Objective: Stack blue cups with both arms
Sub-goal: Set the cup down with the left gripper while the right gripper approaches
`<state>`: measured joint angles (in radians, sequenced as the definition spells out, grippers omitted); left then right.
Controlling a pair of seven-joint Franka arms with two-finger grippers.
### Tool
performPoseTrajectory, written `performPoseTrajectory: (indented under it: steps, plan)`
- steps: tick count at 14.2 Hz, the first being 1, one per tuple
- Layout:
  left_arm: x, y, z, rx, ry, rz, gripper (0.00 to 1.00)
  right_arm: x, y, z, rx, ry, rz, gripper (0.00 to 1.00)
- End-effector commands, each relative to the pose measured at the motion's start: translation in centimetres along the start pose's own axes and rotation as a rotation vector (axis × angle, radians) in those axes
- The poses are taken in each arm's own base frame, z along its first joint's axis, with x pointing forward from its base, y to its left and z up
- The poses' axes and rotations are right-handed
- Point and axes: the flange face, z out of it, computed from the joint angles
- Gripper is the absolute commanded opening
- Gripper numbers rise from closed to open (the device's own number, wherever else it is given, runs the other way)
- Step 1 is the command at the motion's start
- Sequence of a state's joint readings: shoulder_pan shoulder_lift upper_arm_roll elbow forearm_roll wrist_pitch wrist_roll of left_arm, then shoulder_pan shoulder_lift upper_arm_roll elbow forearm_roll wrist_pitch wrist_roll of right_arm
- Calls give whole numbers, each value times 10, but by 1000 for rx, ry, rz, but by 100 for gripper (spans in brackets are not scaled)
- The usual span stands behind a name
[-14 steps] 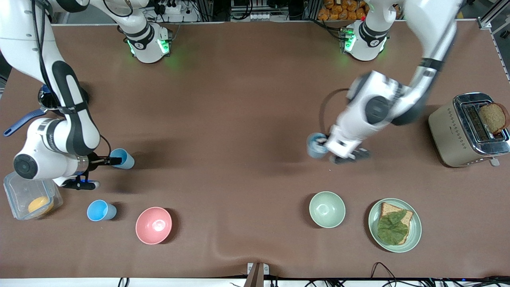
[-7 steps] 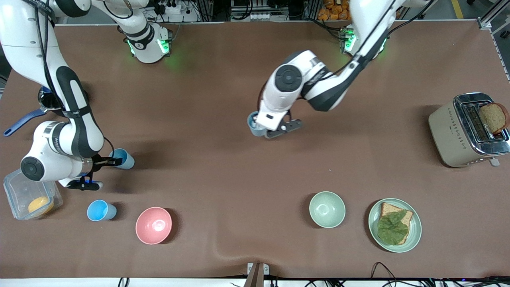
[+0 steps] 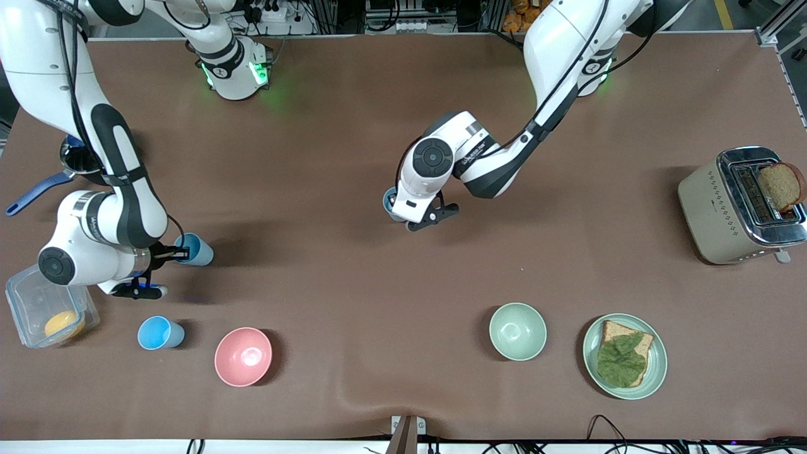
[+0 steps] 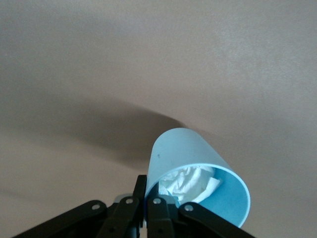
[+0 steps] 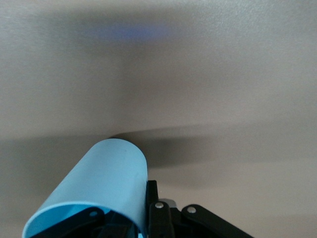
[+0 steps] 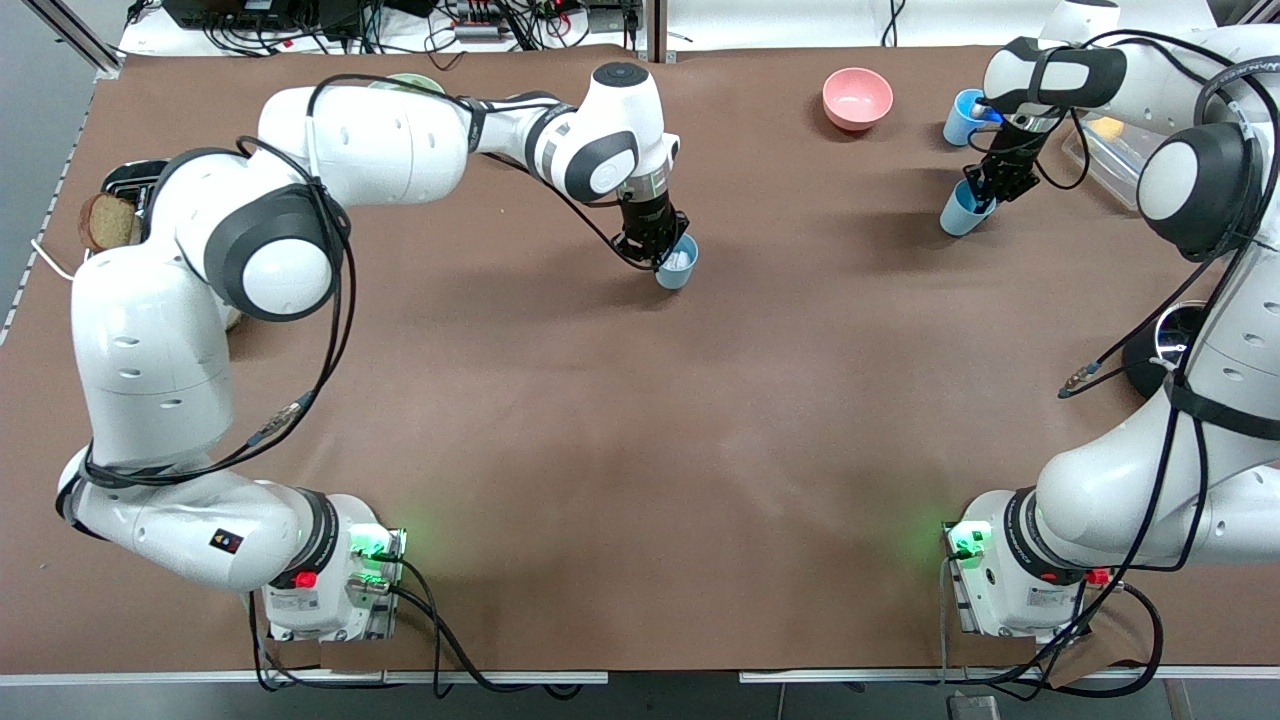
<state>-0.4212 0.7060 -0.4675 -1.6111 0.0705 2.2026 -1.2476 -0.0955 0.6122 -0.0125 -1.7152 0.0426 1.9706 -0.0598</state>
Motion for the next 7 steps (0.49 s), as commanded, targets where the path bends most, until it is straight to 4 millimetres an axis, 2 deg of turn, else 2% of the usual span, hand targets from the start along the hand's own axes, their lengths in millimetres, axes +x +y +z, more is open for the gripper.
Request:
performPoseTrajectory:
  steps: [1, 2, 3, 5, 6, 7]
  plan:
    - [-2, 6, -2, -3, 12, -2, 37, -17, -17, -34, 16, 13, -10, 0]
    - [-2, 6, -1, -1, 18, 5, 72, -20, -30, -42, 13, 14, -23, 0]
    - [0, 5, -1, 5, 36, 13, 100, -24, -36, -50, 13, 13, -25, 0]
    - [7, 5, -22, -6, 98, 35, 100, -30, -58, -60, 57, -1, -3, 0]
    - [11, 4, -44, -29, 119, 28, 100, -33, -70, -65, 77, -2, 10, 0]
    - [24, -2, -74, -58, 149, 9, 100, -36, -81, -71, 84, 1, 36, 0]
